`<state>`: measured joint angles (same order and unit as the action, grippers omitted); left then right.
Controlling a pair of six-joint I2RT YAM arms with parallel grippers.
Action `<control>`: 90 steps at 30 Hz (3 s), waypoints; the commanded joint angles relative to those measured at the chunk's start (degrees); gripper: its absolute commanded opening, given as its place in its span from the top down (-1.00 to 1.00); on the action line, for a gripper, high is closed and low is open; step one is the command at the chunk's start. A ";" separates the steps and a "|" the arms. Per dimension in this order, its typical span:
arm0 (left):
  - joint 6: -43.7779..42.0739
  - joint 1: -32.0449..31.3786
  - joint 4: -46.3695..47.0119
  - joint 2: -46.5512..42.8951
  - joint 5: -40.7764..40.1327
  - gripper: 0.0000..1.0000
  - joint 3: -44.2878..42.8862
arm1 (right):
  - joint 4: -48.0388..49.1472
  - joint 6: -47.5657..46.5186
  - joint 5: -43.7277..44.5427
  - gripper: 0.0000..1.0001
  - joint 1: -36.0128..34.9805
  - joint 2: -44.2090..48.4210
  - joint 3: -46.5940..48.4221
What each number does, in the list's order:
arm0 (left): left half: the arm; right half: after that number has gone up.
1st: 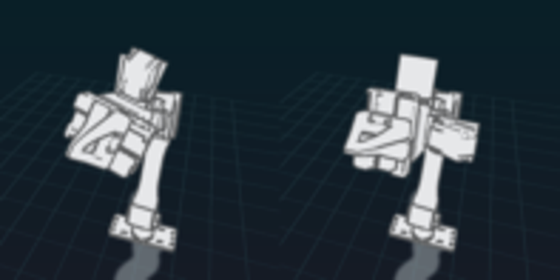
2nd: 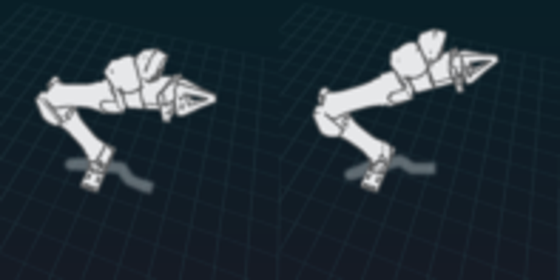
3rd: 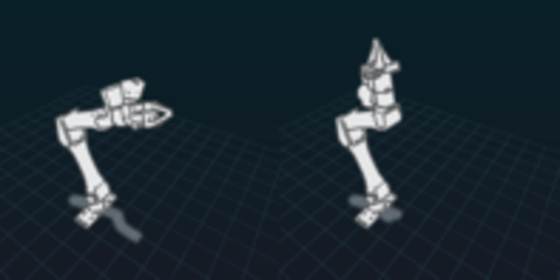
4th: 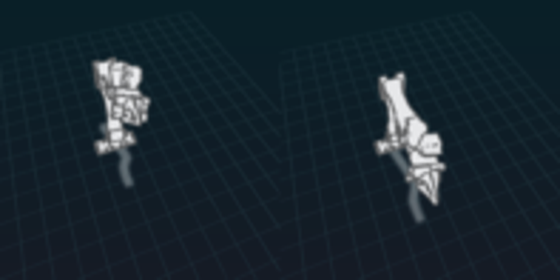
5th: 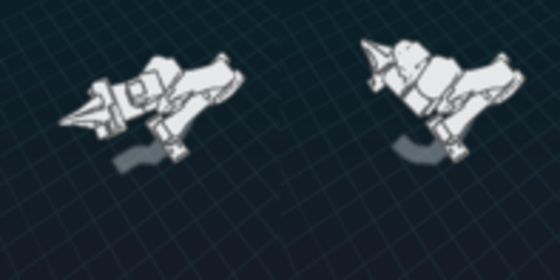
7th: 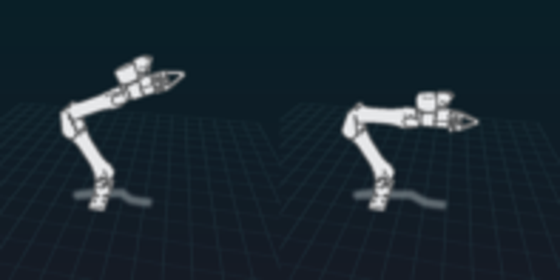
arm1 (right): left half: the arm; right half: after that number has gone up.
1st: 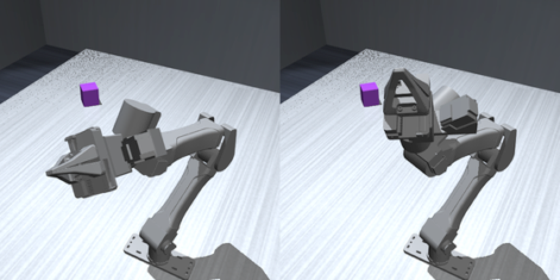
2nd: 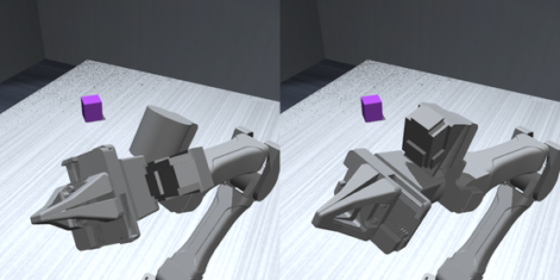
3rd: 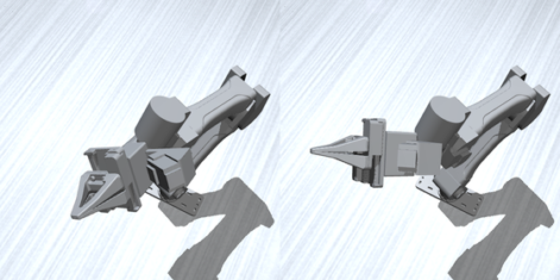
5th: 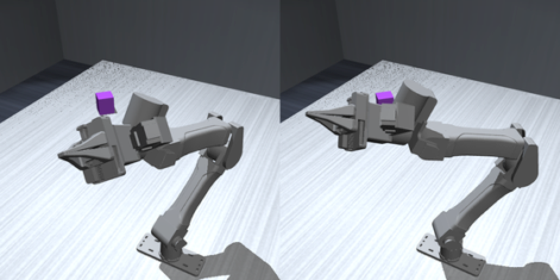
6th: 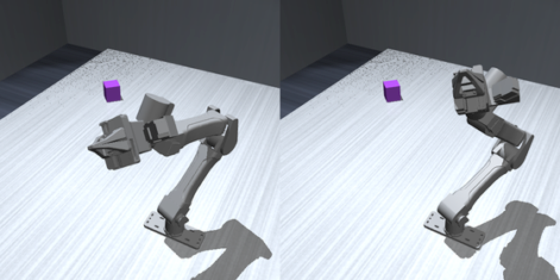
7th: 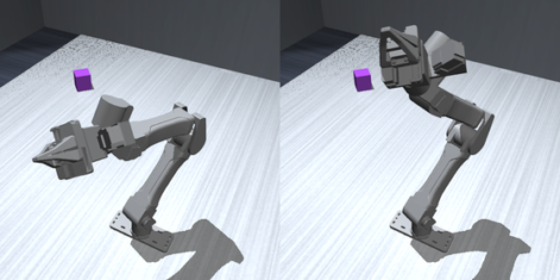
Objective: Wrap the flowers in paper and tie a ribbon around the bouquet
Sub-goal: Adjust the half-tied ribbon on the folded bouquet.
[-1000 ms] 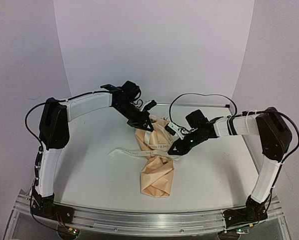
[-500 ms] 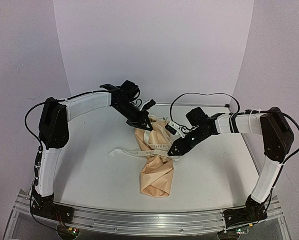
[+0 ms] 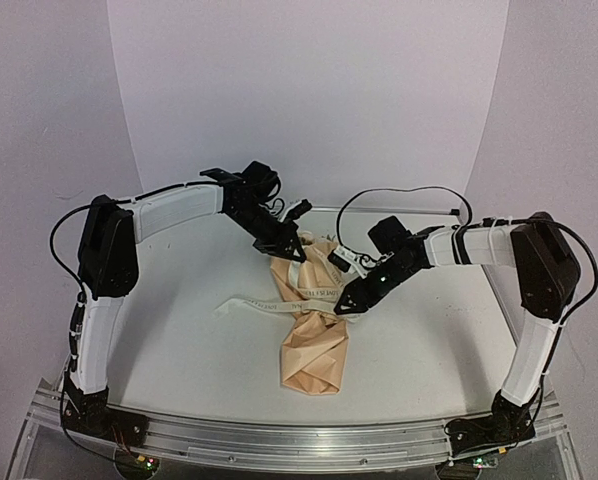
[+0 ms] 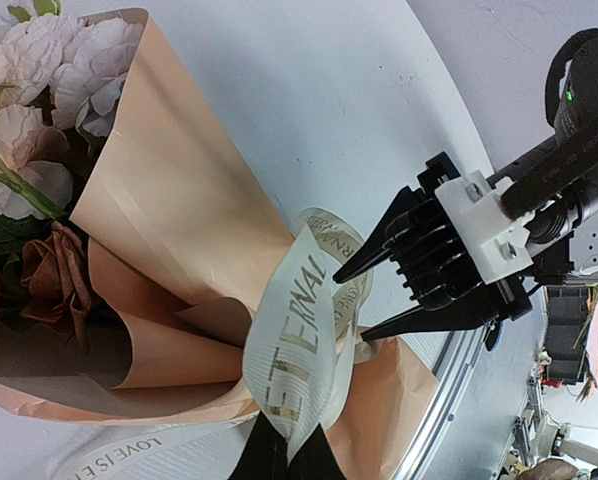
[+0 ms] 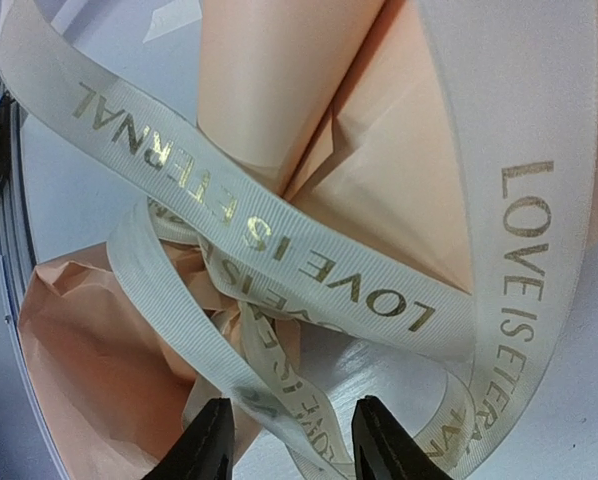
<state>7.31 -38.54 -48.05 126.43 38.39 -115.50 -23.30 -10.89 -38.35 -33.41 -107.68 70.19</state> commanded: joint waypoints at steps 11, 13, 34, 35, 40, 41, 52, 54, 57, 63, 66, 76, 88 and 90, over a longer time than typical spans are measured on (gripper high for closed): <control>-1.11 0.40 -0.17 -1.41 1.01 1.00 -1.11 | -6.00 -1.38 -1.73 0.82 -0.17 2.03 3.33; -1.12 0.40 -0.12 -1.56 1.13 1.00 -0.89 | -7.08 -1.33 -1.73 0.97 -0.17 2.33 3.89; -1.66 0.49 -5.12 -9.22 5.13 1.00 5.26 | -17.82 -2.41 17.66 1.00 -2.46 6.73 8.63; -1.57 0.49 -5.08 -10.07 6.36 1.00 5.83 | -17.77 -2.34 18.35 1.00 -2.46 6.26 9.05; -0.93 0.30 -4.41 -13.06 14.78 1.00 8.14 | -16.94 -1.77 22.45 1.00 -2.45 3.49 10.54; -0.79 0.24 -4.05 -13.66 16.69 1.00 8.69 | -16.69 -1.53 22.54 1.00 -2.45 2.99 10.83; -0.11 -2.39 -0.05 -14.60 31.77 1.00 9.05 | -13.46 1.57 22.63 1.00 -2.45 -0.81 12.85; 2.61 -2.58 3.22 -14.47 34.39 0.99 9.71 | -12.69 1.49 22.47 1.00 -2.47 -1.17 12.76; 11.01 -3.30 13.10 -15.42 37.73 1.00 12.61 | -12.27 1.66 21.74 1.00 -2.48 -1.95 13.19; 23.03 -5.88 28.86 -16.33 40.64 0.95 14.52 | -11.64 2.52 21.43 1.00 -2.45 -3.22 13.85; 30.94 -6.93 38.76 -15.78 41.38 0.92 16.02 | -11.48 2.99 21.22 1.00 -2.45 -3.78 14.12; 95.26 -7.63 118.65 -5.68 35.53 0.91 21.72 | -10.81 4.07 20.68 1.00 -2.49 -4.30 14.14; 58.36 -9.31 71.70 -9.86 21.78 0.84 22.03 | -10.72 3.78 20.15 1.00 -2.49 -4.37 14.24; 50.07 -9.62 60.10 -11.35 14.26 0.84 21.52 | -10.72 3.74 19.86 1.00 -2.46 -4.43 14.25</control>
<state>78.64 -47.52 37.77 121.40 64.97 -92.77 -34.81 -7.25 -17.63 -35.92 -111.44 82.28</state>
